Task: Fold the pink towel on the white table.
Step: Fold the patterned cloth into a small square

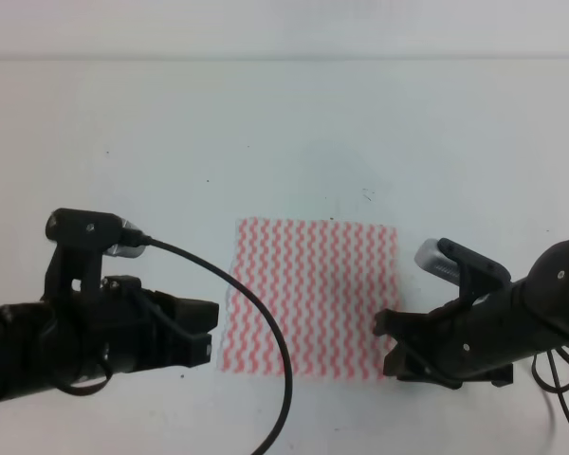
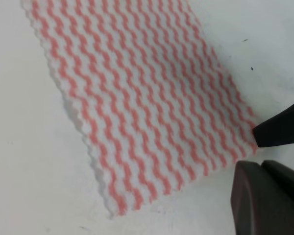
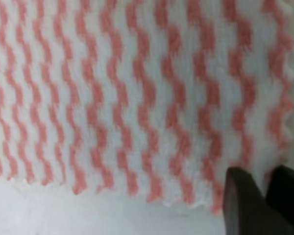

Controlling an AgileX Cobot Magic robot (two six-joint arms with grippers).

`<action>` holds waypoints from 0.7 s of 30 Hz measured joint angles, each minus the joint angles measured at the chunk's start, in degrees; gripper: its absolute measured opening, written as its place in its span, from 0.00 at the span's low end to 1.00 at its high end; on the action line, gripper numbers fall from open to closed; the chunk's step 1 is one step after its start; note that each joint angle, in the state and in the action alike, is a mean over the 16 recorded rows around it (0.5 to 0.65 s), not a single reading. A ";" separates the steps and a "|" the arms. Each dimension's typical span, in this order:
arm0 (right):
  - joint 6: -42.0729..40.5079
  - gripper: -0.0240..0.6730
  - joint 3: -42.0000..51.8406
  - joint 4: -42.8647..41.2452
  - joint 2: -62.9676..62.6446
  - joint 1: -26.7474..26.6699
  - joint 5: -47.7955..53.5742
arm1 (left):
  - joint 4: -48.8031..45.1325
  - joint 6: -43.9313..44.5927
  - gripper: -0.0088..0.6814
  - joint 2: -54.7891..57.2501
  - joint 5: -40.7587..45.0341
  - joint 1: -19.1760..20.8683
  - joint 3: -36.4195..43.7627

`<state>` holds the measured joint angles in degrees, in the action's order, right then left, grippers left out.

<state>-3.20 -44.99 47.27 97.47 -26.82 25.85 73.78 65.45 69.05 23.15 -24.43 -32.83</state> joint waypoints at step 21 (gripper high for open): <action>-1.23 0.01 -5.75 -0.30 0.26 0.00 0.22 | 0.05 16.28 0.01 -0.03 -1.78 0.00 0.00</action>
<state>-4.42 -50.73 46.97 97.73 -26.82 26.07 73.83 81.74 69.02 21.36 -24.43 -32.82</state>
